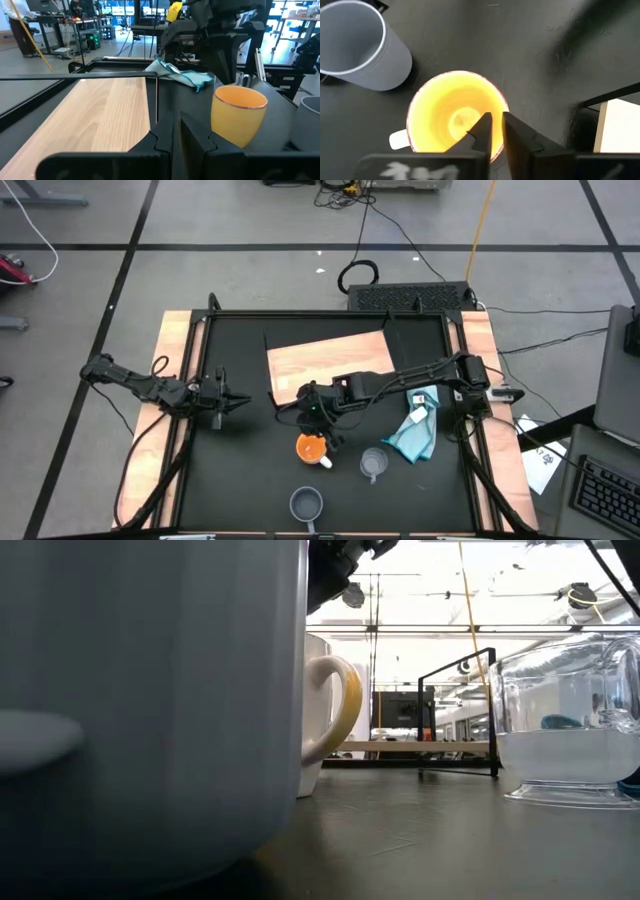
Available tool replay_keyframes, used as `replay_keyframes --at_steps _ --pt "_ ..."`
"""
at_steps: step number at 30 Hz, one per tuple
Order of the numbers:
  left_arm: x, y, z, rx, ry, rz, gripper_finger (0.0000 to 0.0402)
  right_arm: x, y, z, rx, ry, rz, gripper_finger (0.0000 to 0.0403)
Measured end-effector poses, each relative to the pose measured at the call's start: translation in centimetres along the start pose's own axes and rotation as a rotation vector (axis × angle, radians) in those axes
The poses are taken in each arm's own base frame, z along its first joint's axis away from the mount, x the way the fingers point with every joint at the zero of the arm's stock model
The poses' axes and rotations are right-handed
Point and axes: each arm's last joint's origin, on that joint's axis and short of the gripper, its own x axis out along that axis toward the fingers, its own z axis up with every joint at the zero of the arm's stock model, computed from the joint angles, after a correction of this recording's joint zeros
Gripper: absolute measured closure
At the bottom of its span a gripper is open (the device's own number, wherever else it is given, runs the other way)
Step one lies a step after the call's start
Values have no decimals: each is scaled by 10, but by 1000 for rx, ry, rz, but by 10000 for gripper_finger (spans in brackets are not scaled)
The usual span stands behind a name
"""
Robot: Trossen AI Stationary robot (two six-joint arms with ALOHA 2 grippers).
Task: Stack small to large cups/mugs on shelf
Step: Put the yellow mug on the shelf
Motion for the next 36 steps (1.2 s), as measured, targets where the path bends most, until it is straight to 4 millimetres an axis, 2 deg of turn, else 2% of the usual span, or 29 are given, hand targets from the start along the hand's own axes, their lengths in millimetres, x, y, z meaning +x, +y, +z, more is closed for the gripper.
replay_keyframes --at_steps 8,13,21,30,36 --pt "0 0 0 4 0 0 371 0 -1 -2 34 11 2 251" --pt "0 0 0 4 0 -1 371 5 -2 -3 32 12 3 214" --pt "0 0 0 7 1 -1 371 29 -5 -11 16 57 23 205" --pt "0 0 0 2 4 -1 371 28 -9 -10 15 27 8 205" --pt "0 0 -1 6 5 -1 371 39 -8 -22 17 35 11 205"
